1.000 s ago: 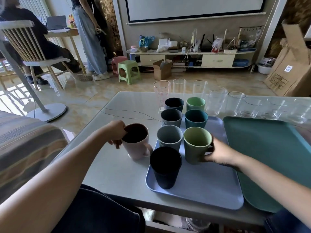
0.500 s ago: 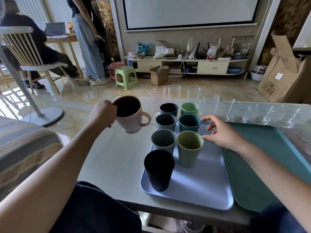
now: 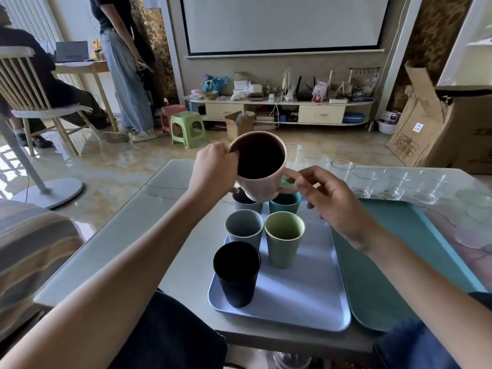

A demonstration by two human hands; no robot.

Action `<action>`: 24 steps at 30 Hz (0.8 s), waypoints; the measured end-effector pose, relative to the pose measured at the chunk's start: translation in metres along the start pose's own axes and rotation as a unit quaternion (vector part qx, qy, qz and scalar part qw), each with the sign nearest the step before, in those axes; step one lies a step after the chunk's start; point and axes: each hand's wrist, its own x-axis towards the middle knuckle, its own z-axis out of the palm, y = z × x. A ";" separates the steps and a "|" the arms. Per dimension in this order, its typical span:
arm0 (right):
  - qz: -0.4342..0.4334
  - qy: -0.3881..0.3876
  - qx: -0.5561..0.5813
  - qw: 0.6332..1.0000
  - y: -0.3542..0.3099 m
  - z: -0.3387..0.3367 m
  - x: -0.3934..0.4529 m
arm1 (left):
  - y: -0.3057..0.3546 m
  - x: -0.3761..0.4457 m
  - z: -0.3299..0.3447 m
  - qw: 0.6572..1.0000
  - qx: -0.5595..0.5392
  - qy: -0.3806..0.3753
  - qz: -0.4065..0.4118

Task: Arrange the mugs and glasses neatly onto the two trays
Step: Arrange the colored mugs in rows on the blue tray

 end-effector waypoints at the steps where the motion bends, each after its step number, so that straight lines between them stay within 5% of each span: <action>1: -0.012 0.003 0.000 1.000 0.001 -0.002 -0.001 | 0.001 -0.001 0.004 1.000 -0.004 -0.011 0.003; 8: 0.026 0.068 0.071 0.995 0.012 -0.029 -0.006 | -0.003 -0.010 0.006 0.985 -0.127 -0.118 -0.026; 12: 0.050 0.056 0.147 0.986 0.011 -0.051 -0.026 | -0.038 -0.009 0.000 0.988 0.064 -0.140 -0.030; 16: 0.073 0.024 0.172 0.982 0.014 -0.061 -0.052 | -0.071 -0.019 -0.006 0.947 0.220 -0.234 -0.022; 24: 0.150 -0.033 0.135 0.979 0.029 -0.046 -0.092 | -0.075 -0.029 -0.005 0.919 0.242 -0.309 -0.019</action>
